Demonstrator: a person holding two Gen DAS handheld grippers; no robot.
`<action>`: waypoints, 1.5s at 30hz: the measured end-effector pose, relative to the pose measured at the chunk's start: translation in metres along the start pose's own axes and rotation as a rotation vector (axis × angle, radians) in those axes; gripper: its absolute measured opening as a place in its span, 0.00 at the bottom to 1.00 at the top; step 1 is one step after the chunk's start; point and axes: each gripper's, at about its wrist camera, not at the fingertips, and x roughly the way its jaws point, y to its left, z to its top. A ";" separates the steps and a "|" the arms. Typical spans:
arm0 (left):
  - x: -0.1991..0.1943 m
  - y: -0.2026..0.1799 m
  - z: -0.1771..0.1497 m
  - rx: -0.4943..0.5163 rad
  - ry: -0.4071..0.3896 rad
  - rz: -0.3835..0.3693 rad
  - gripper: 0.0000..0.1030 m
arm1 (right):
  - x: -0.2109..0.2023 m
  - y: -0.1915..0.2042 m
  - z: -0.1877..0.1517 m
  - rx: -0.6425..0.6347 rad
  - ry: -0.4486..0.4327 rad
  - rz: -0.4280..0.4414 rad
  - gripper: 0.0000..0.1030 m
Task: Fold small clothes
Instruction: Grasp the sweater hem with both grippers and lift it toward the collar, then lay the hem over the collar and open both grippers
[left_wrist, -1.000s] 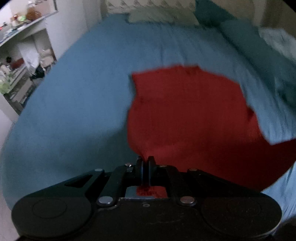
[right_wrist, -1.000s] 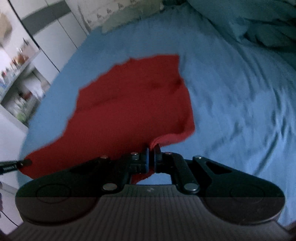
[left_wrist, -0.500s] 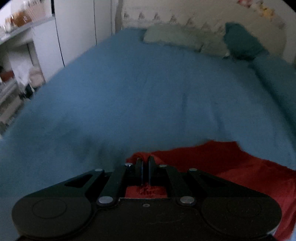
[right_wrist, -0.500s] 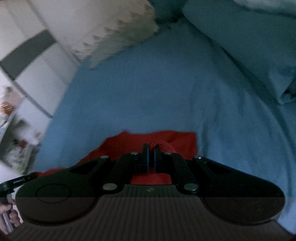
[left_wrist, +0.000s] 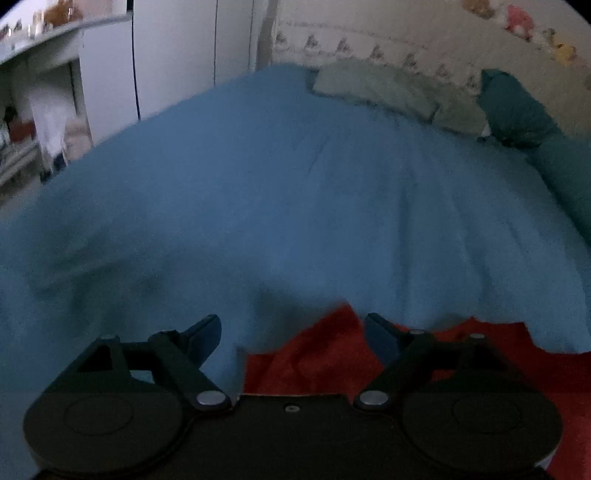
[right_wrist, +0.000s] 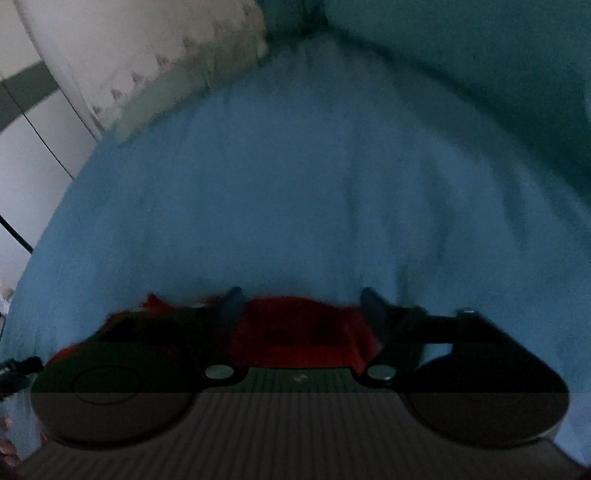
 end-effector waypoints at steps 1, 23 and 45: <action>-0.010 -0.001 -0.003 0.023 -0.010 -0.006 0.86 | -0.008 0.005 -0.003 -0.013 0.001 0.018 0.86; -0.038 -0.084 -0.049 0.319 0.117 0.000 0.96 | -0.033 -0.003 -0.025 -0.222 0.048 0.029 0.88; -0.044 -0.158 -0.109 0.337 0.220 -0.031 0.99 | -0.032 -0.035 -0.112 -0.338 0.188 -0.039 0.62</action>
